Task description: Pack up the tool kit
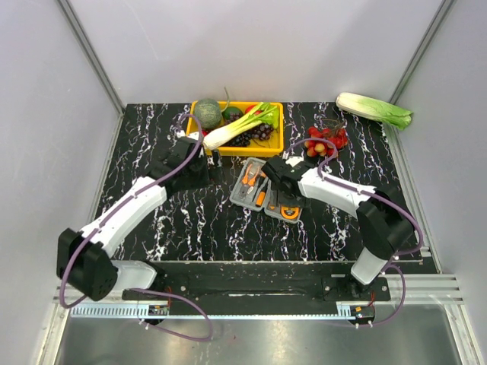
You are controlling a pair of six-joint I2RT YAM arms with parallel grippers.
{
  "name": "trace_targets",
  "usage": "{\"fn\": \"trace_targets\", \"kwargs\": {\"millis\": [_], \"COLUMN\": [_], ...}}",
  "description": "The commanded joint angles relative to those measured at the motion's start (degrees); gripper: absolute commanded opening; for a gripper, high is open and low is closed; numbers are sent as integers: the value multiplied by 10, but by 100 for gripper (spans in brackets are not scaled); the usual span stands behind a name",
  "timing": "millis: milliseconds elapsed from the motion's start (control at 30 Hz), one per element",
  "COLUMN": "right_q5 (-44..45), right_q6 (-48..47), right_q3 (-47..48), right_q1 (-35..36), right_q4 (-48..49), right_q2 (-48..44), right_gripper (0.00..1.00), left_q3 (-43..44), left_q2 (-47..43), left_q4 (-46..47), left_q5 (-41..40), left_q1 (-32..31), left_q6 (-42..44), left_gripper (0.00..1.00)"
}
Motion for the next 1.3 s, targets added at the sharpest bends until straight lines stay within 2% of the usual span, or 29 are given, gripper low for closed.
{"fn": "trace_targets", "kwargs": {"millis": [0,167,400,833,1133,1267], "right_q5": [33,28,19,-35,-61,-73], "right_q6": [2,3,18,34,-17,-44], "right_q3": [32,25,-7,6,42,71], "right_q1": [-2,-11,-23,-35,-35,-35], "right_q4": [-2,5,6,-35,-92,-118], "right_q2": [17,30,29,29,63,78], "right_gripper": [78,63,55,53,54,55], "left_q3": [-9,-1,23,7,-2,-9], "left_q2": [51,126,217,285,302,303], "left_q4": [62,104,137,151,148,148], "left_q5": [9,28,36,51,58,57], "left_q1": [4,5,5,5,5,5], "left_q6": [10,30,53,34,13,9], "left_gripper": [97,95,87,68,56,54]}}
